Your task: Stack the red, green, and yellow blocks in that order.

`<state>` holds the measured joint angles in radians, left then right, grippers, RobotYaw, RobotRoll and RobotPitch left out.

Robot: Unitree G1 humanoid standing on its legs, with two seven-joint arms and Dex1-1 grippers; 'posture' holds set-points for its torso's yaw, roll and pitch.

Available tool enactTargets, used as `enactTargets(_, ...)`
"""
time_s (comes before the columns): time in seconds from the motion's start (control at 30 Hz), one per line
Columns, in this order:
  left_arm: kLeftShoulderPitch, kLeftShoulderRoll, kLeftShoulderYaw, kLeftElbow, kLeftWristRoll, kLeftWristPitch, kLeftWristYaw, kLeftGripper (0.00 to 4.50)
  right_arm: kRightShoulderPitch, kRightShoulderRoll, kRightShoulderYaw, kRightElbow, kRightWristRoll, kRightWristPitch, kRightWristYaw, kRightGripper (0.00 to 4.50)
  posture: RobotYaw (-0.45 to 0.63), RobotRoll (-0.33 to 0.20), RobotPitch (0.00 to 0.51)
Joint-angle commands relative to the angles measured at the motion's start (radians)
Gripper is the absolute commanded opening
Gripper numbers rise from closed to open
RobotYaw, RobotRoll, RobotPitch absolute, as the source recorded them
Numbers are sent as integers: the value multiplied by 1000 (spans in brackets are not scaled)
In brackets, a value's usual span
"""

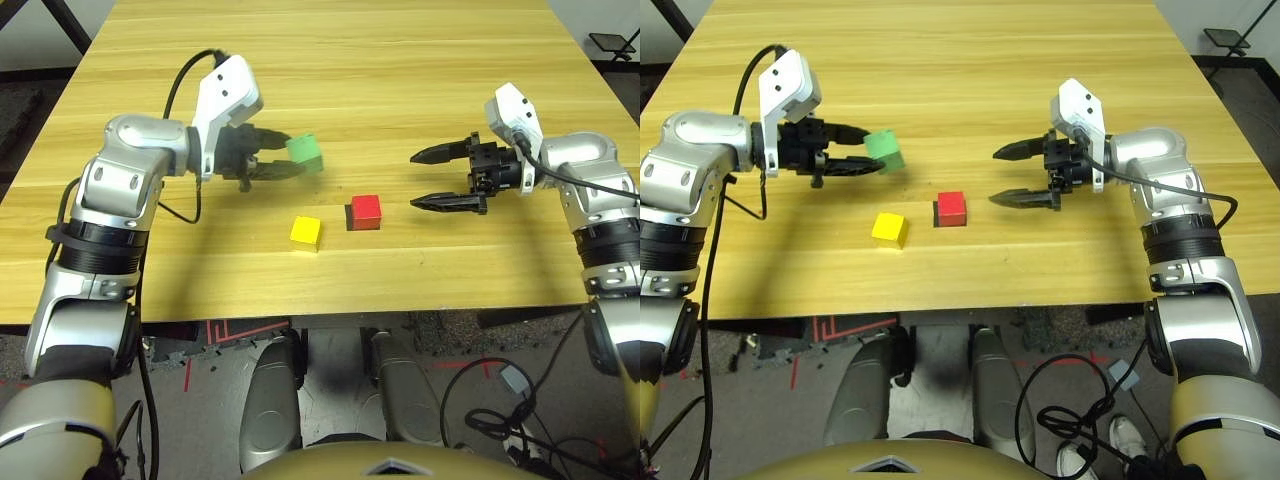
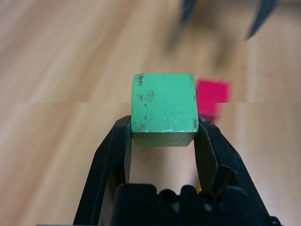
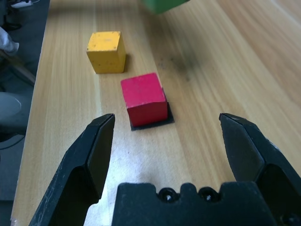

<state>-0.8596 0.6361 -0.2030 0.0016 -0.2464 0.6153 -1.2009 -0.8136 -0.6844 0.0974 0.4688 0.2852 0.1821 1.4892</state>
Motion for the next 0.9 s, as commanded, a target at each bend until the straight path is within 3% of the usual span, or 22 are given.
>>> enactTargets(0.03,-9,-25,-51,-46,-19,39,-13,2023,34,-12,-10,-33,4,11,-1,4500,98,3,212)
enactTargets(0.33,-34,-103,-108,38,11,-22,-16,2023,93,-29,-32,-107,19,45,-32,4500,51,5,216)
enactTargets(0.9,-47,-153,-135,179,66,-155,-37,2023,156,-51,-67,-208,41,107,-86,4500,-1,2,223)
